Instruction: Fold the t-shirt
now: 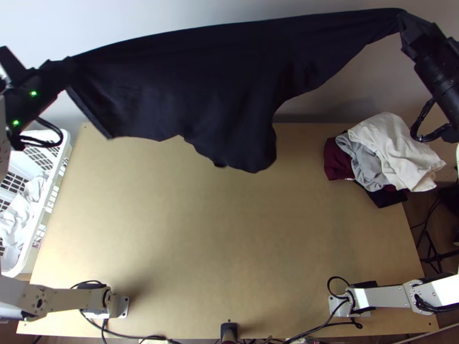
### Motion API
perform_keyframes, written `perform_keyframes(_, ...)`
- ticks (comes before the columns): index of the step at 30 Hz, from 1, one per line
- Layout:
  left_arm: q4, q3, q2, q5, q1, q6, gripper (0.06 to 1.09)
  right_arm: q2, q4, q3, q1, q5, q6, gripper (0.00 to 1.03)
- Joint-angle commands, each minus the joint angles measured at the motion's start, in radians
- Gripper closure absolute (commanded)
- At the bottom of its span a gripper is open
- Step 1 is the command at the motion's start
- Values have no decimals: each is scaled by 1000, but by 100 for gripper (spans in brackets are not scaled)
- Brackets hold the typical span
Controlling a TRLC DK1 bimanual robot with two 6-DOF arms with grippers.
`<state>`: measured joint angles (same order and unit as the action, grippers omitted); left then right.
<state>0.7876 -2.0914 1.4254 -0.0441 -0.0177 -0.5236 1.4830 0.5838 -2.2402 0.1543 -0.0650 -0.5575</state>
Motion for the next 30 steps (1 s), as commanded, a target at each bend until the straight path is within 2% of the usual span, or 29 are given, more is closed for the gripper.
perform_keyframes(1, -30, 21, -75, -3, -21, -1, 105, -13, -9, -50, 25, 8, -12, 100)
perform_keyframes(10, -70, 70, -220, -7, 10, -32, 105, -133, 16, -68, 30, -81, -50, 100)
perform_keyframes(12, -162, 151, -299, -5, 22, -30, 105, -165, 21, -84, 17, -99, -61, 100)
perform_keyframes(16, -468, 424, -516, -5, 19, -29, 105, -236, 24, -91, -27, -113, -76, 100)
perform_keyframes(17, -491, 455, -549, -7, 21, -29, 105, -251, 30, -90, -38, -113, -76, 100)
perform_keyframes(22, -452, 498, -634, -7, 21, -24, 105, -325, 56, -79, -90, -134, -104, 100)
perform_keyframes(30, -450, 591, -787, -3, -7, 22, 105, -435, 188, -50, -136, -160, -102, 100)
